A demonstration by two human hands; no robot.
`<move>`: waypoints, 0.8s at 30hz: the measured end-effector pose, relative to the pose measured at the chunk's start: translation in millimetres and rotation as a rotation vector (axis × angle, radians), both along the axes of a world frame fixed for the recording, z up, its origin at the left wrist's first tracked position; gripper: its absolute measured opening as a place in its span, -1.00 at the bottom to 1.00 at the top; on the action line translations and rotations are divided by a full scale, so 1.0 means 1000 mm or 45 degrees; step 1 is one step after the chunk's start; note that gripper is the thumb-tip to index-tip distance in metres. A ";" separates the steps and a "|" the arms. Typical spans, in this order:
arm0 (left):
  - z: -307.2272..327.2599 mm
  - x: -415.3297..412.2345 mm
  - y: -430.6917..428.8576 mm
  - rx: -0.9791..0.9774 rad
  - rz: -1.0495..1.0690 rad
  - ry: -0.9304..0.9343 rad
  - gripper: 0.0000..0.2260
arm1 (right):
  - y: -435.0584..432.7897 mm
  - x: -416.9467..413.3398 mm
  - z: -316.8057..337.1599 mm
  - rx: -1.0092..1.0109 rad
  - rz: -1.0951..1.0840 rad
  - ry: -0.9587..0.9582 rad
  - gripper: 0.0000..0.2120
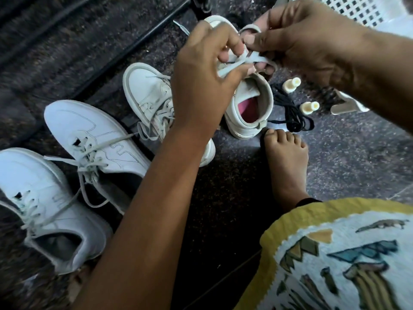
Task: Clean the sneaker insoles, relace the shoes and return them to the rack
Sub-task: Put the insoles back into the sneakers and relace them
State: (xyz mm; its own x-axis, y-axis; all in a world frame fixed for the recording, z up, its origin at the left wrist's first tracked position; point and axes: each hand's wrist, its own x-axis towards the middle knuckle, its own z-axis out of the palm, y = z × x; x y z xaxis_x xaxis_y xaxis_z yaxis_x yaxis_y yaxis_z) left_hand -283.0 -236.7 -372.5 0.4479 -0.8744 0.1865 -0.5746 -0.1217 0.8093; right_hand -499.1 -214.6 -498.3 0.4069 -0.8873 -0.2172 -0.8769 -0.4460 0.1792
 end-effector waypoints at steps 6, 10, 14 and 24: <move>-0.001 -0.003 0.007 -0.047 -0.070 -0.811 -0.87 | 0.000 0.000 0.000 -0.012 0.009 -0.018 -0.66; 0.000 -0.001 0.007 -0.036 -0.078 -0.781 -0.90 | 0.001 -0.001 -0.001 -0.007 0.004 -0.030 -0.65; 0.001 0.002 0.003 0.113 0.027 -0.040 -0.89 | -0.003 -0.001 -0.003 -0.040 0.024 -0.070 -0.66; 0.021 0.001 0.005 0.448 0.073 1.150 -0.79 | -0.075 0.079 0.096 0.437 0.165 -1.479 -0.82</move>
